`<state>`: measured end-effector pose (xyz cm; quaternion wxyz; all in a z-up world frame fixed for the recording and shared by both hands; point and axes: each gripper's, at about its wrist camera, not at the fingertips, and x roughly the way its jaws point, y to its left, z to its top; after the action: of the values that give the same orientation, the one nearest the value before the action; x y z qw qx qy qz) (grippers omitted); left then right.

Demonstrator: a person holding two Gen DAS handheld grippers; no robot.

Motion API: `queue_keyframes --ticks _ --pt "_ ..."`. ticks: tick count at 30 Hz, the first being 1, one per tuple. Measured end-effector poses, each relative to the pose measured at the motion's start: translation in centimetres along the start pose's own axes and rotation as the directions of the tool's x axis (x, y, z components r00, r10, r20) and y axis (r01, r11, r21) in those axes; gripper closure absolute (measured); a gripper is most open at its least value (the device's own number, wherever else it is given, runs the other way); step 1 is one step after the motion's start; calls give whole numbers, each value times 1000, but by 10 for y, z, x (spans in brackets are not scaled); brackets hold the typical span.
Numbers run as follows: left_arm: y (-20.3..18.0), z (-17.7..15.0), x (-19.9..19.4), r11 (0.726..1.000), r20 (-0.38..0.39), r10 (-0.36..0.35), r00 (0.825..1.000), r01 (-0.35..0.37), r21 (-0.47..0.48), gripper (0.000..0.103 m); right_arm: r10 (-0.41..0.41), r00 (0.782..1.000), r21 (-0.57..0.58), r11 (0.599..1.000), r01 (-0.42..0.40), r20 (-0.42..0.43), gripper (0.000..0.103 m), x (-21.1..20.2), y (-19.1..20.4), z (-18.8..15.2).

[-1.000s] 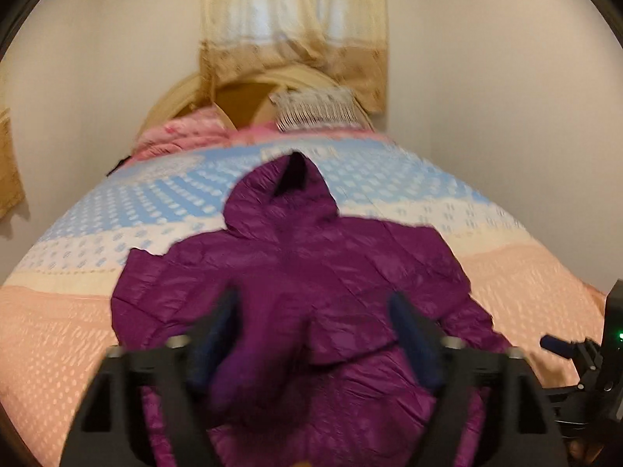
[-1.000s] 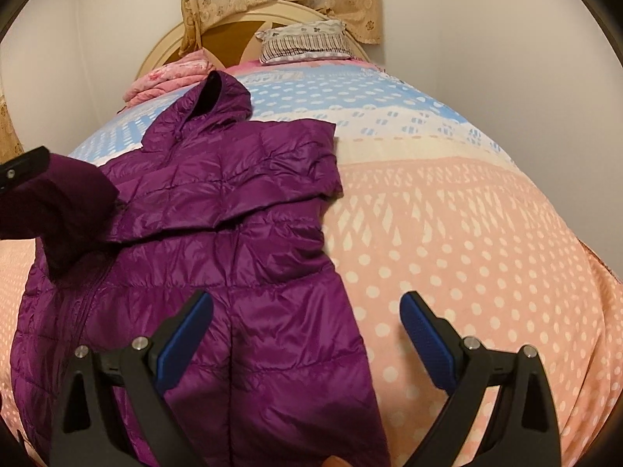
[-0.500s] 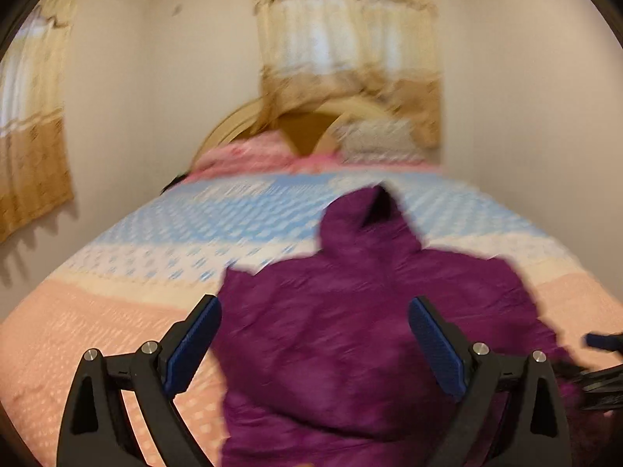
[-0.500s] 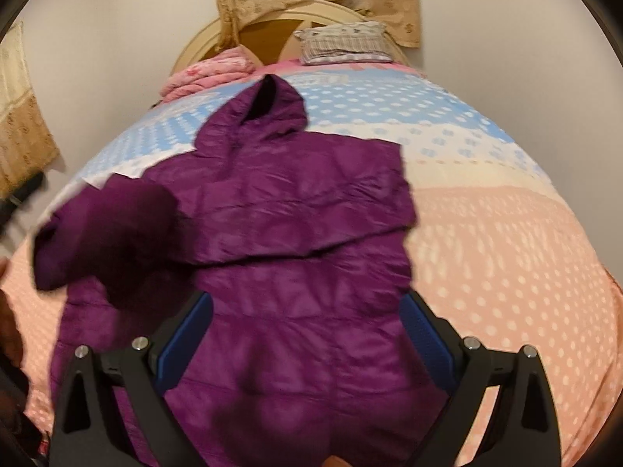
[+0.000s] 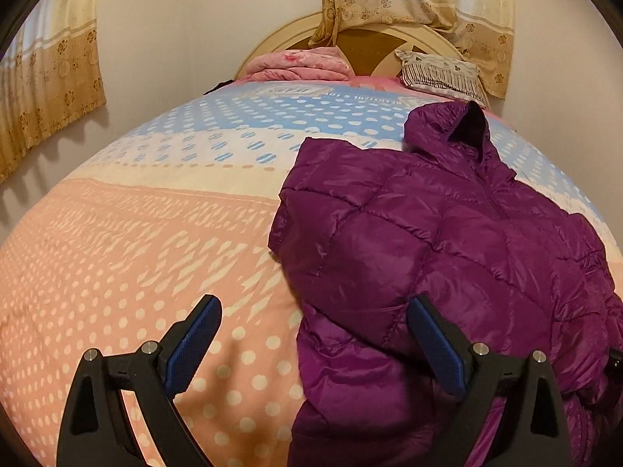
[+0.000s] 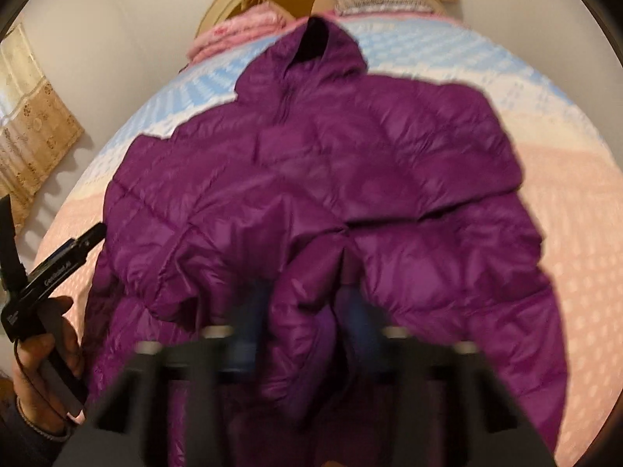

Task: Fold large clothes

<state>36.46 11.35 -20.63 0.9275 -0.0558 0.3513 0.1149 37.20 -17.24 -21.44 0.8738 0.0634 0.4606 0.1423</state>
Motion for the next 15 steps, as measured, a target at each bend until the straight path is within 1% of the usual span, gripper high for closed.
queue_keyframes --ticks 1,4,7,8,10,11,12,14,15 --pt "0 -2 2 1000 -3 2 1000 -2 4 6 -14 1000 -10 1000 14 12 81 -3 0 0" --pt "-2 -3 9 1000 -19 -2 1000 2 8 6 -86 993 -43 995 89 76 85 -20 -1 6" --pt "-1 -3 11 1000 -25 -11 1000 11 5 6 -196 970 -80 975 209 140 86 -35 -7 19" --pt "0 -3 12 1000 -30 -12 999 12 2 6 -213 966 -79 971 226 147 86 -37 -10 21" --pt "2 -4 14 1000 -41 -20 999 20 -3 6 -278 949 -87 952 293 152 86 -34 -20 27" --pt "2 -4 15 1000 -47 -20 999 20 -5 6 -304 943 -87 944 317 135 86 -28 -27 28" --pt "3 -4 16 1000 -51 -22 998 22 -8 6 -310 945 -87 944 319 107 85 -19 -33 30" --pt "3 -3 17 1000 -60 -22 998 22 -7 6 -311 947 -76 946 316 78 78 -4 -44 29" --pt "2 -1 16 1000 -66 -23 998 23 -1 6 -322 944 -71 943 326 67 69 0 -50 28"
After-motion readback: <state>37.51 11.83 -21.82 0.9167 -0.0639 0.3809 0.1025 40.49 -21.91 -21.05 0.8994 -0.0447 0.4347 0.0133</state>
